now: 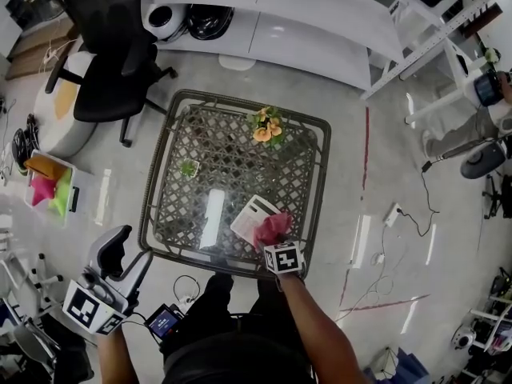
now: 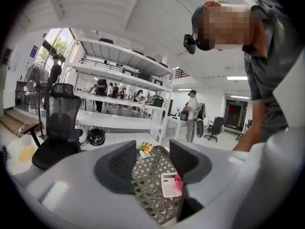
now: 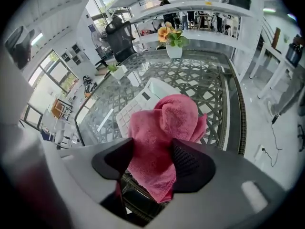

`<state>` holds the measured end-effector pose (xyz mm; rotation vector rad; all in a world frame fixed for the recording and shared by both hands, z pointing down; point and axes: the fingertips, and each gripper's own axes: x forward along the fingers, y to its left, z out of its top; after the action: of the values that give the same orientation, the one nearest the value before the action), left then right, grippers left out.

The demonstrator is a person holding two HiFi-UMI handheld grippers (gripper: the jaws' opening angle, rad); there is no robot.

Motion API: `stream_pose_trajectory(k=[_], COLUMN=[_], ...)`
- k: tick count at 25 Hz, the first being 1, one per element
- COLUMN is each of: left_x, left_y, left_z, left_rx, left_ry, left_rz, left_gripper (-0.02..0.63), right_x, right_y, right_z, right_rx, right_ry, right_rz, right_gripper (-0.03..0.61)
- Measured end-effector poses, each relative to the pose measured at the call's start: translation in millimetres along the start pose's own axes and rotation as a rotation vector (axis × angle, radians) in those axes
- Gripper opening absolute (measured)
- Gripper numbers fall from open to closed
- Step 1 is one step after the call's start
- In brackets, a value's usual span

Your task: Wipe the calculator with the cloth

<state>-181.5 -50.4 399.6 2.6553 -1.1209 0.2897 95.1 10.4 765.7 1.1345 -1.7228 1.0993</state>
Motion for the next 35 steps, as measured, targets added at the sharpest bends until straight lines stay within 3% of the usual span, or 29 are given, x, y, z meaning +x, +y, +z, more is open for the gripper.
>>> stream_pose_trajectory(k=[2,6,10,23,30,35], left_x=[-0.1,0.8,2.1,-8.4,-21.9,-32.3], left_y=[1.7,4.5,6.3,15.4,23.3,30.3], left_z=[-0.3,0.9,-0.2,-2.3,-9.9,-17.3], left_rx=[-0.001,-0.003,-0.003,-0.016,-0.027,-0.041], left_ry=[0.002,0.001,-0.002,-0.005,0.001,0.005], left_rz=[0.000,0.001,0.000,0.021,0.043,0.063], left_gripper=[0.235,0.235,0.235,0.233,0.233,0.235], right_x=[0.6,-1.2,-6.7,-44.6,-18.7,-6.4], right_y=[-1.1,-3.3,-7.9,-52.4,-43.2,-26.7], right_z=[-3.7,-9.7,-12.3,38.2,64.8,82.9], right_rx=[-0.003,0.019,0.096,0.295,0.360,0.304], right_ry=[0.013,0.015,-0.013,-0.288,-0.292,-0.266], right_rz=[-0.006,-0.011,-0.015,-0.112,-0.129,-0.177], right_gripper=[0.233,0.109,0.077,0.071,0.071,0.071])
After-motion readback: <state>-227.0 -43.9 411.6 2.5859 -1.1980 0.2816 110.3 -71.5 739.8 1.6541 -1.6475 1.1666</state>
